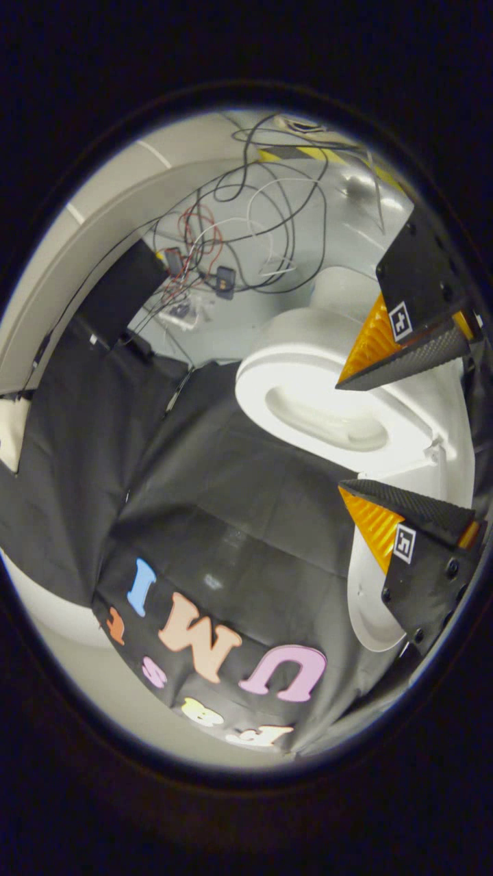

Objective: Open the toilet lid.

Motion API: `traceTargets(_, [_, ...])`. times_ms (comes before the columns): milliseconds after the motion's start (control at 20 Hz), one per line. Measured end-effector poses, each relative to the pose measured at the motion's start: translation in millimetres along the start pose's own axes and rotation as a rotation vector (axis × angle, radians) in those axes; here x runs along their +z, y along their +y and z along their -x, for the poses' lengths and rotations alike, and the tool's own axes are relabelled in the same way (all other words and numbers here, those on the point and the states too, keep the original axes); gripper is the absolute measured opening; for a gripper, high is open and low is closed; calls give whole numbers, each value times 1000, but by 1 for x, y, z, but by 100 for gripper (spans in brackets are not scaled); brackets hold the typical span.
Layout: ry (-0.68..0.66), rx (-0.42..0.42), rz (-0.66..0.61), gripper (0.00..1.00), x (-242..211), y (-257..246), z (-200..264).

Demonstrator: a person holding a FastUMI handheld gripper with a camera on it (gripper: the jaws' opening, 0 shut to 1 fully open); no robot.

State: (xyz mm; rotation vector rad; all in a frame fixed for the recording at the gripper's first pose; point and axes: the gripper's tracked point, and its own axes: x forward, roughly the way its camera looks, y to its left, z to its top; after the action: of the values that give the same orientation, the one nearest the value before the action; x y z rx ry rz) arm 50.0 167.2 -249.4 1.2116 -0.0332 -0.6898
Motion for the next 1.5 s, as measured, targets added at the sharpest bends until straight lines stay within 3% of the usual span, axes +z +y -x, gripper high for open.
traceTargets(200, [22, -89, -69, 75, -4, -32, -13])
traceTargets(400, [80, -204, -88, 29, -12, -60, -20])
traceTargets(500, [121, -181, -77, 6, -15, -50, -22])
traceTargets(750, [84, 12, -1, 5, -2, 14, -30])
traceTargets(1250, [10, 277, 502, 5, 28, 178, -7])
traceTargets(1500, [-62, 372, 648, 5, 39, 265, 5])
